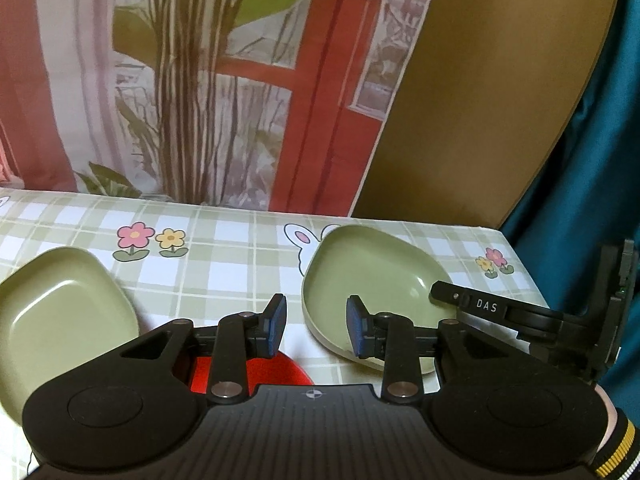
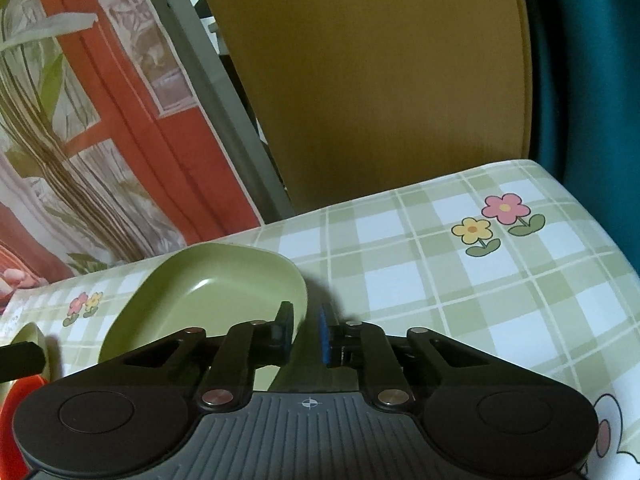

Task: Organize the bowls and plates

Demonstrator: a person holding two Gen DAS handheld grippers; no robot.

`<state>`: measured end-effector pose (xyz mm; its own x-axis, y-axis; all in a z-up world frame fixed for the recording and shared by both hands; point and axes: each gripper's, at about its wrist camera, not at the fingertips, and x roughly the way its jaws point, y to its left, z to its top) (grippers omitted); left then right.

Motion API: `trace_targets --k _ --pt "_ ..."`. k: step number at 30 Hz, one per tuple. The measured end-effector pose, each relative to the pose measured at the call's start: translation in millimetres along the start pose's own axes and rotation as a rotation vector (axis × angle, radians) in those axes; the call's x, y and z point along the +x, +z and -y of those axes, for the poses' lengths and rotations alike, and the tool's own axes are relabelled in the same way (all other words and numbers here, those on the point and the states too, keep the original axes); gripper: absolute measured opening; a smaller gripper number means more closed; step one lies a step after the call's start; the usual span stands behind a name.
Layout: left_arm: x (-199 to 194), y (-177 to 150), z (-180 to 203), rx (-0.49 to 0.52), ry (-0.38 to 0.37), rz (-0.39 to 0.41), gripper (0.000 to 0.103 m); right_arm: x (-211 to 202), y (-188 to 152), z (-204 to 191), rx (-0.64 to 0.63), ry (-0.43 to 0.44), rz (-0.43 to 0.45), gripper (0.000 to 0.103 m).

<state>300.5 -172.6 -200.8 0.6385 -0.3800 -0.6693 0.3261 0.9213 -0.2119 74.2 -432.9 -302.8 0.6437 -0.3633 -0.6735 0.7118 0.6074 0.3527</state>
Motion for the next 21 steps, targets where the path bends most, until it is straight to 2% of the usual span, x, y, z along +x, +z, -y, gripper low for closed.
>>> trace_targets --k 21 --pt "38 -3 20 0.035 0.0 -0.015 0.034 1 -7 10 0.035 0.033 0.015 0.008"
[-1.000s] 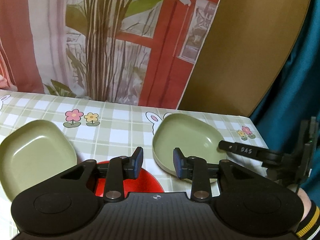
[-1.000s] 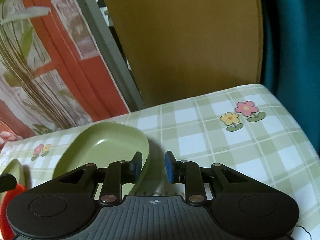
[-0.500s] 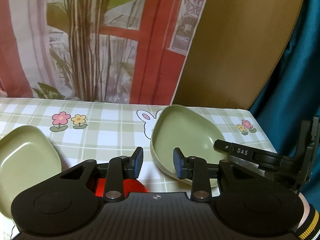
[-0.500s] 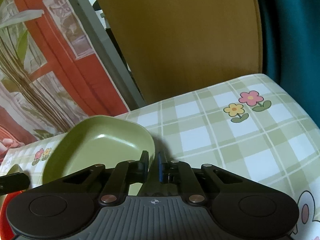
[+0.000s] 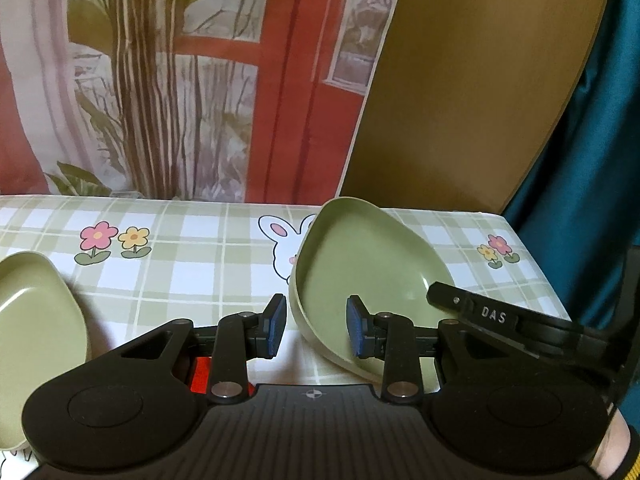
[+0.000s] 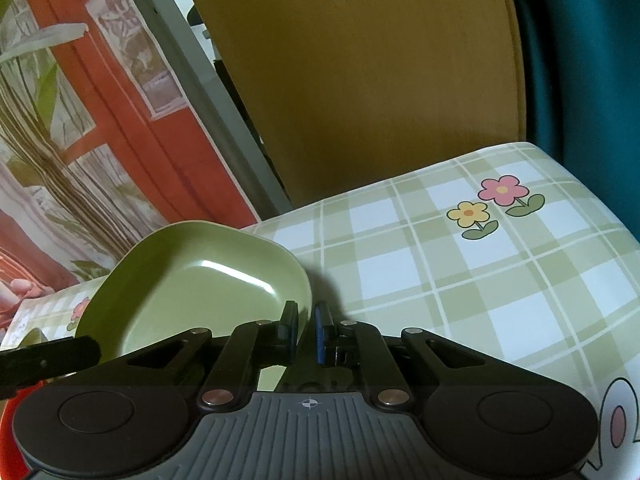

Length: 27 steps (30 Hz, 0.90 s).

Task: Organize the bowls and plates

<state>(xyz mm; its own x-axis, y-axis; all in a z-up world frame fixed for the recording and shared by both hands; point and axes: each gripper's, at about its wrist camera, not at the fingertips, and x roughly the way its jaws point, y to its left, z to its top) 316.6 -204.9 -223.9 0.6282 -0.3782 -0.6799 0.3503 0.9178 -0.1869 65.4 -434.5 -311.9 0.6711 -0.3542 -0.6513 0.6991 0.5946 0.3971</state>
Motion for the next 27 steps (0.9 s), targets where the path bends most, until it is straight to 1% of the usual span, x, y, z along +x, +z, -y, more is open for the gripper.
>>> trace_targets --k 5,6,7,9,13,20,23,27 --pt "4 -2 1 0.018 0.009 0.002 0.032 0 -1 0 0.0 0.005 0.009 0.008" --pt "5 -3 1 0.024 -0.002 0.001 0.026 0 -1 0 -0.001 0.002 0.008 0.007" --pt "6 -4 2 0.034 0.004 0.002 0.021 0 -1 0 0.002 0.003 0.01 0.007" --pt "7 -5 5 0.06 0.031 0.003 0.017 -1 -1 1 0.02 0.003 0.007 0.006" --pt "3 -4 1 0.04 0.011 -0.001 0.017 -8 -1 0 0.051 0.002 0.006 0.007" --pt "-24 -2 -1 0.022 -0.014 0.024 0.017 -38 2 -13 0.064 0.02 0.033 0.007" --pt "-42 -3 -3 0.021 -0.02 0.041 0.017 -54 5 -27 0.054 0.032 0.043 0.007" --pt "-74 -4 -16 -0.005 -0.021 0.074 0.017 -75 9 -56 0.015 0.059 0.059 0.007"
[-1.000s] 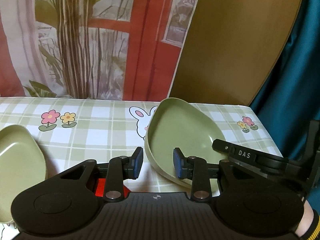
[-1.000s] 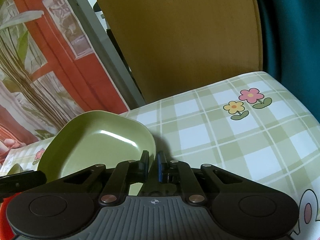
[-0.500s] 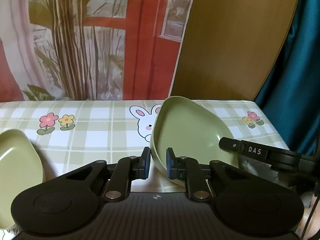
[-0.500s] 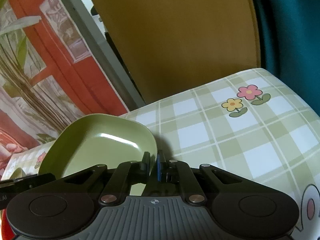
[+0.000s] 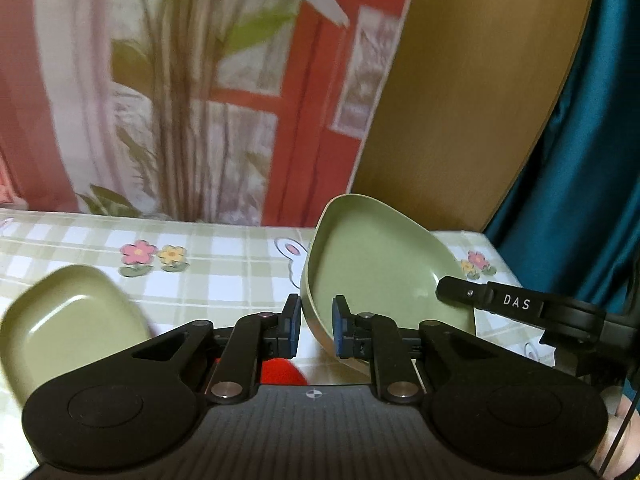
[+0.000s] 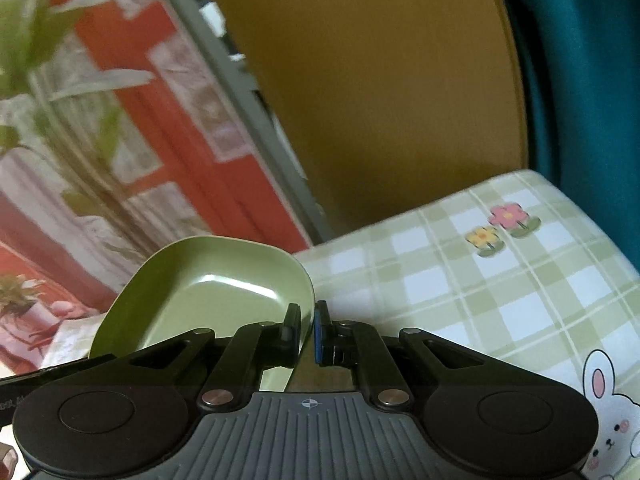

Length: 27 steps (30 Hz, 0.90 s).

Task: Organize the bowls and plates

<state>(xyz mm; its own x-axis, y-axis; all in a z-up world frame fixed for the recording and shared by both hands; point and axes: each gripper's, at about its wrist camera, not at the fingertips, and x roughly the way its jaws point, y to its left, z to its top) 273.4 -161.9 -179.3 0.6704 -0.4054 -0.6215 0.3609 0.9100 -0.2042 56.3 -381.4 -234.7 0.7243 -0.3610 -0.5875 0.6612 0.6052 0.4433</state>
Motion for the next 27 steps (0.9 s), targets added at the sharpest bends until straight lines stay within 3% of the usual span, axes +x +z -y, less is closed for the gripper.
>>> trace_targets --k 8,18,27 --pt "-67 1 -36 -0.027 0.039 0.057 0.017 -31 -2 -68 -0.063 0.069 0.012 0.007" --pt "-162 -14 -91 -0.089 0.092 0.14 0.017 -62 -38 -154 -0.149 0.167 -0.023 0.009" --pt "-207 -49 -129 -0.148 0.14 0.123 0.017 -72 -81 -204 -0.213 0.217 -0.122 0.009"
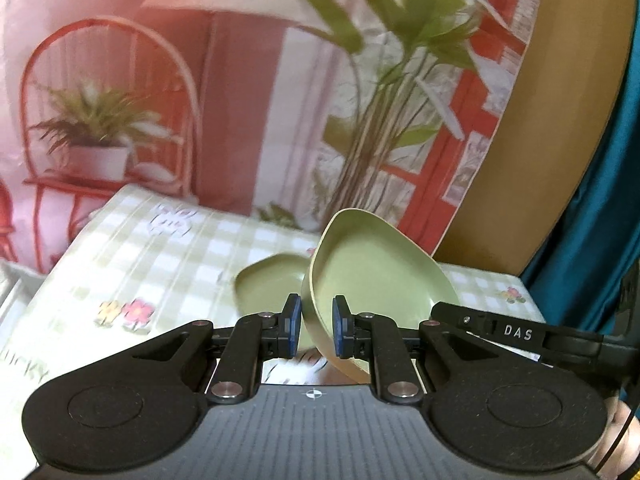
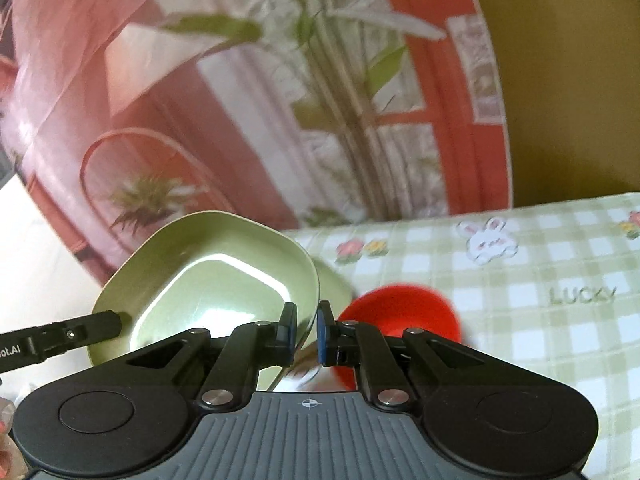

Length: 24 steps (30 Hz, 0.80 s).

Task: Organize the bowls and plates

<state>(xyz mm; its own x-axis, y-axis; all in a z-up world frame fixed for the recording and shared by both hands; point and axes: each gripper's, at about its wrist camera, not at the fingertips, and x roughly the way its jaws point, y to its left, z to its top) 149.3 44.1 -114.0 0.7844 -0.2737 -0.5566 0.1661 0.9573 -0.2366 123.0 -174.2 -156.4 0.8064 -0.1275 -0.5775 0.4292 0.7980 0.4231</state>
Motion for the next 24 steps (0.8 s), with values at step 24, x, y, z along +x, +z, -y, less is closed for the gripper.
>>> trace_targets --k 24 --pt "11 -76 -63 -0.068 0.031 -0.179 0.017 9 -77 -32 -0.111 -0.013 -0.24 0.012"
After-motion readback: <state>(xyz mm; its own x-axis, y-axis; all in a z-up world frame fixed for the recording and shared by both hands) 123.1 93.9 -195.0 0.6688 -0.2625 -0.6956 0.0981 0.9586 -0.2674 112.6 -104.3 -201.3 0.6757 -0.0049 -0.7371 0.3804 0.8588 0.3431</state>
